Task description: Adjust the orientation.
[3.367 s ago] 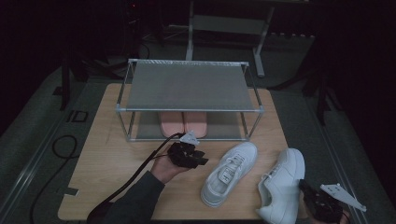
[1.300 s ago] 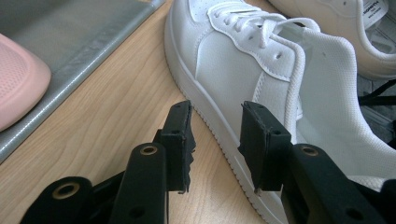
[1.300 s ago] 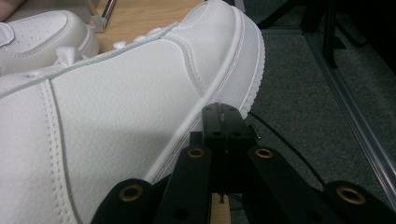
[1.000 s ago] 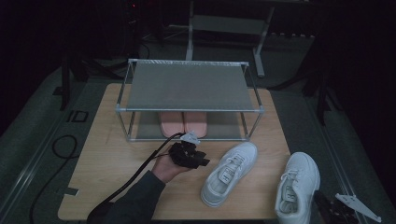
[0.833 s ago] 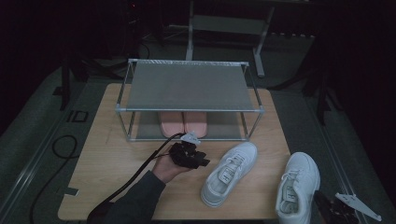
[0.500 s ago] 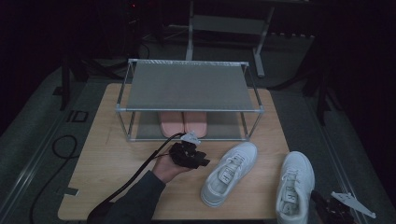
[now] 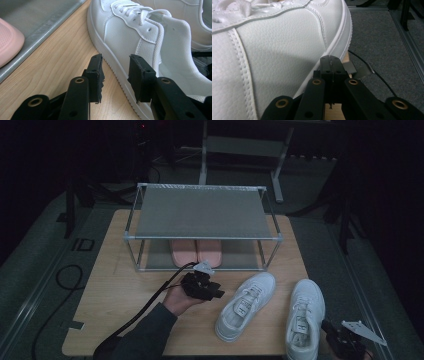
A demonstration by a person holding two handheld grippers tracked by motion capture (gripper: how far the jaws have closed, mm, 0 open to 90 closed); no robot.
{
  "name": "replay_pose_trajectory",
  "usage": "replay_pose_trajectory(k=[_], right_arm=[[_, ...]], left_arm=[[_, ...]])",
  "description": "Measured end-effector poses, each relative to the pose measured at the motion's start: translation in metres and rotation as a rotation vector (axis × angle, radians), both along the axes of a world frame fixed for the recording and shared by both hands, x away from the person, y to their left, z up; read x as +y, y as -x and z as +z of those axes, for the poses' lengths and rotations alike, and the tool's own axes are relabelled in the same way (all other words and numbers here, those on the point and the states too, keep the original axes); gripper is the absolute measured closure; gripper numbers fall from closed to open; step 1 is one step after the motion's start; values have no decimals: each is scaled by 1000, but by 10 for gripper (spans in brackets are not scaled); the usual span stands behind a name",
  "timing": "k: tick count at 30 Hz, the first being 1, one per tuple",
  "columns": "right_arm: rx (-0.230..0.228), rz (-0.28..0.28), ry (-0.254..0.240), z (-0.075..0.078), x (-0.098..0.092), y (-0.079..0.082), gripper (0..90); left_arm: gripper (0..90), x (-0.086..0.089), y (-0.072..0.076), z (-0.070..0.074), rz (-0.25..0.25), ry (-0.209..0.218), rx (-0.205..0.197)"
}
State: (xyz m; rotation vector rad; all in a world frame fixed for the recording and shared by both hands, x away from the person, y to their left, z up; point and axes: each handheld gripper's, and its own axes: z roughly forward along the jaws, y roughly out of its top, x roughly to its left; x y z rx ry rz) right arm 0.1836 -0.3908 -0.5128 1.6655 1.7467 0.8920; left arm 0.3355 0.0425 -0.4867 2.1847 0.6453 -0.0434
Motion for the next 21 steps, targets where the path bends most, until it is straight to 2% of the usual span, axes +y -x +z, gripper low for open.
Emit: replay_pose_trajectory(k=[8, 21], right_arm=[[2, 37, 9, 2, 10, -8, 900], [-1, 75, -6, 2, 20, -10, 900]], left_arm=[[635, 1, 0, 1, -4, 3, 1], [635, -1, 1, 0, -7, 9, 5]])
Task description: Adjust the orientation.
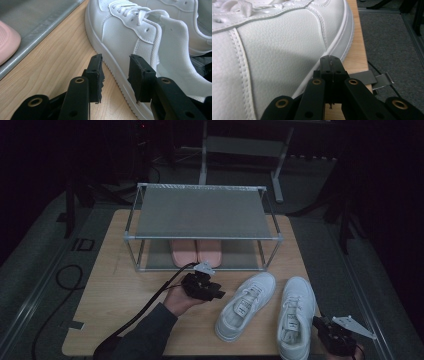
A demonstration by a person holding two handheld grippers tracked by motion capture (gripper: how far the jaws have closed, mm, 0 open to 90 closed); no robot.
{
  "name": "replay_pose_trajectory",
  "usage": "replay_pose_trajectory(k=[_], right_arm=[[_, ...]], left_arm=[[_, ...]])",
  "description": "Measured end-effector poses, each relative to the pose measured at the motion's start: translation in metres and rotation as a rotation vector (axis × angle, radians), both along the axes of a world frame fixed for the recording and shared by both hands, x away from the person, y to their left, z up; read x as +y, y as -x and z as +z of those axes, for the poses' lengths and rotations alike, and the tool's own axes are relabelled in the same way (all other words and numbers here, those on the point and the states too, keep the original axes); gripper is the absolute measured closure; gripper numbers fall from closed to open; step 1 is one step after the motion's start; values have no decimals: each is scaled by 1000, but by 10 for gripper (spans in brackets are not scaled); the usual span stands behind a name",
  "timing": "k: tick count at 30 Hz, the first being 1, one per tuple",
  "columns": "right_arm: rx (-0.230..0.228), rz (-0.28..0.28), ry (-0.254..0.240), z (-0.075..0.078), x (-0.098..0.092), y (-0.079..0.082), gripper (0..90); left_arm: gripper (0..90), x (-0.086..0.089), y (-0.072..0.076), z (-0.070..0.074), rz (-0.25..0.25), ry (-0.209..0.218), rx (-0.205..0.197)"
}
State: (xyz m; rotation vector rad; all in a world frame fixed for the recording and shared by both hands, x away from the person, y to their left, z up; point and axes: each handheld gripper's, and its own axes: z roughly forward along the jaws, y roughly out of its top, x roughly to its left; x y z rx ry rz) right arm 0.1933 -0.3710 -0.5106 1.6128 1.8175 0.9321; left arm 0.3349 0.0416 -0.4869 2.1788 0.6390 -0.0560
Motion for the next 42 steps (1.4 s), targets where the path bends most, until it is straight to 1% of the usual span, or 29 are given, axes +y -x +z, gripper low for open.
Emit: replay_pose_trajectory(k=[10, 14, 18, 25, 28, 30, 33, 34, 35, 36, 37, 38, 39, 40, 42], right_arm=[[11, 20, -15, -1, 3, -1, 900], [11, 45, -17, -2, 11, -3, 900], [23, 74, -15, -3, 18, -4, 900], [15, 77, -19, -3, 22, 1, 900], [19, 75, -20, -4, 21, 1, 900], [32, 74, -22, -7, 20, 2, 900], [66, 99, -15, -14, 24, 3, 900], [66, 99, -15, -14, 24, 3, 900], [85, 128, -19, -20, 29, 5, 900], [96, 143, -29, -22, 32, 6, 900], [96, 143, -29, -22, 32, 6, 900], [94, 161, -30, -23, 37, 8, 900], [94, 161, -30, -23, 37, 8, 900], [95, 179, -21, -22, 42, 10, 900], [93, 186, -20, -23, 44, 10, 900]], left_arm=[[634, 0, 0, 1, 0, 0, -1], [634, 1, 0, 1, -2, -1, -1], [634, 1, 0, 2, 0, 0, -2], [635, 1, 0, 2, -3, 1, -4], [635, 1, 0, 2, -6, 7, -1], [635, 0, 1, 2, -8, 7, -3], [636, -1, 1, 2, -8, 5, -2], [636, -1, 1, 2, -10, 4, -2], [635, -1, 1, 2, -10, 4, -3], [636, 0, 1, 2, -10, 4, -5], [635, 0, 1, 2, -10, 4, -5], [635, 0, 1, 3, -10, 9, -7], [636, 0, 1, 3, -10, 9, -7], [635, 0, 2, 4, -9, 13, -6], [636, 0, 2, 4, -12, 15, -7]])
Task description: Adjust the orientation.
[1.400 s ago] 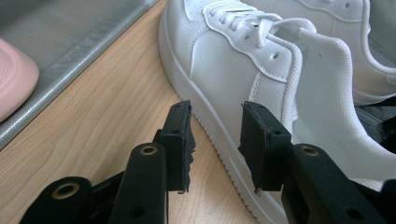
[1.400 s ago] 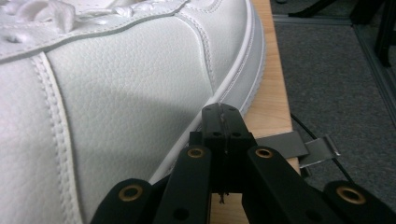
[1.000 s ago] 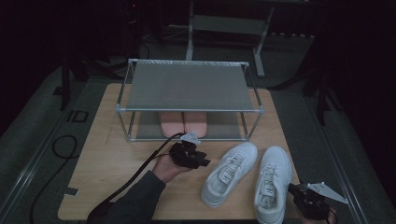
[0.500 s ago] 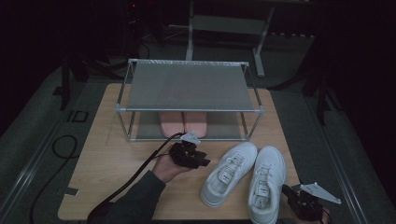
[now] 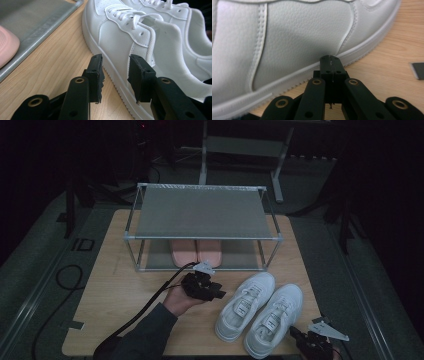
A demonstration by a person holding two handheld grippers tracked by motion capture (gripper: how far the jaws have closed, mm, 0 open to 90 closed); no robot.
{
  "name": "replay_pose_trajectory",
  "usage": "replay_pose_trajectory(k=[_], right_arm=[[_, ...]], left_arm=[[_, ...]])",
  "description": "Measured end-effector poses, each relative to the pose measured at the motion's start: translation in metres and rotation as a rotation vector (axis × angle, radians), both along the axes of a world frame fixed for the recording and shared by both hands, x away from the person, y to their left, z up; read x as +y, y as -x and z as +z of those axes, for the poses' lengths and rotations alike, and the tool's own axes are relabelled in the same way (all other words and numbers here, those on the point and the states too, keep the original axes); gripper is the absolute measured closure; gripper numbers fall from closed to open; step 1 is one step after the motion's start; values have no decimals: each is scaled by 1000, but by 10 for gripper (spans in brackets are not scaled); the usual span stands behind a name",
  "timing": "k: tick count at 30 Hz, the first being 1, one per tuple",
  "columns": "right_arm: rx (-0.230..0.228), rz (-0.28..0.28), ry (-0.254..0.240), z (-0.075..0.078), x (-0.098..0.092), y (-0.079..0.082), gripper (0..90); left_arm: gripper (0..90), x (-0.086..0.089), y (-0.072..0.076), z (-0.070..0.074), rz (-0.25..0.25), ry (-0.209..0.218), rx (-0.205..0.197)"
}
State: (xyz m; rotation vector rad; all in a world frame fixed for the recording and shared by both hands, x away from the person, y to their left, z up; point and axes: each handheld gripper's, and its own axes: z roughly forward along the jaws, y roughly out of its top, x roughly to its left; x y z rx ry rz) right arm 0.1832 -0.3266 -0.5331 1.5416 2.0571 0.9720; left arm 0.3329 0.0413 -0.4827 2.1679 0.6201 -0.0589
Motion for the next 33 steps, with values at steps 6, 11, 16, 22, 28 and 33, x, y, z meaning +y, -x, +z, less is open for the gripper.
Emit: replay_pose_trajectory(k=[6, 11, 16, 22, 28, 33], right_arm=[[-4, 30, 6, 0, 8, 2, 900], [-13, 31, 10, 1, 4, 2, 900], [-45, -4, 2, 8, -5, -3, 900], [-88, -41, 6, 16, -18, -27, 900], [-103, -74, 13, 17, -27, -48, 900], [-110, -109, 18, 16, -33, -63, 900]], left_arm=[[638, -2, 0, -1, -8, -5, 0], [637, -2, 3, 2, -11, 0, -7], [639, -3, 5, 5, -16, 11, -11], [645, -5, 8, 9, -29, 33, -9], [671, -13, 12, 9, -39, 21, -22], [719, -20, 18, 10, -51, 4, -47]])
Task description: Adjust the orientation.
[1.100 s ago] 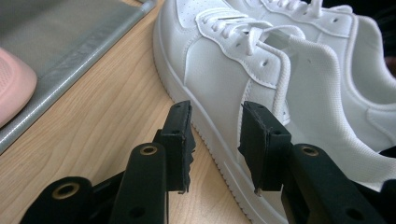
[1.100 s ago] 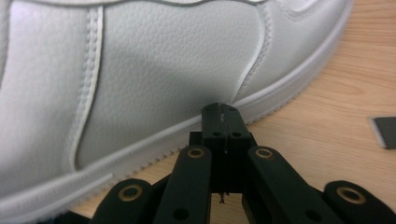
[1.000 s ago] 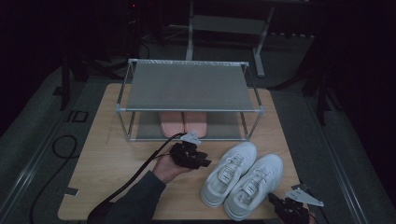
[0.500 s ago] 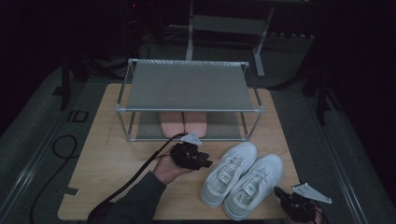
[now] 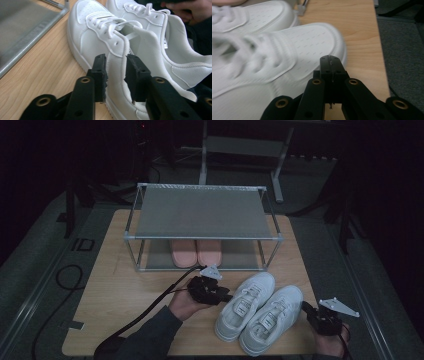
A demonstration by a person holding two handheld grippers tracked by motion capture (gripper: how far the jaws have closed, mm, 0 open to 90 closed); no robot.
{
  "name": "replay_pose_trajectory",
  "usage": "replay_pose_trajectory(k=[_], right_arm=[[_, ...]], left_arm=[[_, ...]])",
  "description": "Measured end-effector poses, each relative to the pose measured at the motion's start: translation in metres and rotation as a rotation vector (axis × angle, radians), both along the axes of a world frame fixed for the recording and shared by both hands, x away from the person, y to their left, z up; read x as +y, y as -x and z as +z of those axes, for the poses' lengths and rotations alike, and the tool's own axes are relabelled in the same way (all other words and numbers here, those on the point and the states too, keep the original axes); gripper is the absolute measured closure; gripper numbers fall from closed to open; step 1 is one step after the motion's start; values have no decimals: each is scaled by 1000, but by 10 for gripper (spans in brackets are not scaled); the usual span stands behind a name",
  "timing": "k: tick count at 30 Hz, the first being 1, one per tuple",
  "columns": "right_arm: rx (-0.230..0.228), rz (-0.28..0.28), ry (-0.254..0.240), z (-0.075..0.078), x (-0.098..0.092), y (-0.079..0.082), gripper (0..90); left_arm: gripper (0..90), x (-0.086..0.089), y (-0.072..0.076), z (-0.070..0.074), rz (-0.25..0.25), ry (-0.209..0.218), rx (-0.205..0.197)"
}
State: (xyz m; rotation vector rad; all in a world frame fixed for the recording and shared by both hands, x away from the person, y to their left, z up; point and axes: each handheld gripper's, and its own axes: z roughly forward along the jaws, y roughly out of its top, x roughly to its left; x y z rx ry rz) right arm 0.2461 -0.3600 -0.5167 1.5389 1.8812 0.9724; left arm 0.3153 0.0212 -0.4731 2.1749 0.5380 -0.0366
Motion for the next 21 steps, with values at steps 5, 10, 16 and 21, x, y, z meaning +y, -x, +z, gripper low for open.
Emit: replay_pose_trajectory(k=[5, 10, 16, 21], right_arm=[[4, -18, 0, -3, -6, -16, 900], [18, -35, 1, -6, -13, -33, 900], [34, -40, 4, -9, -15, -46, 900], [66, -46, -8, -15, -20, -60, 900]], left_arm=[[843, -4, 5, 1, -15, -2, -7], [900, -7, 9, -1, -41, -19, 4], [900, -14, 13, -7, -83, -37, 26], [900, -18, 15, -14, -93, -75, 30]])
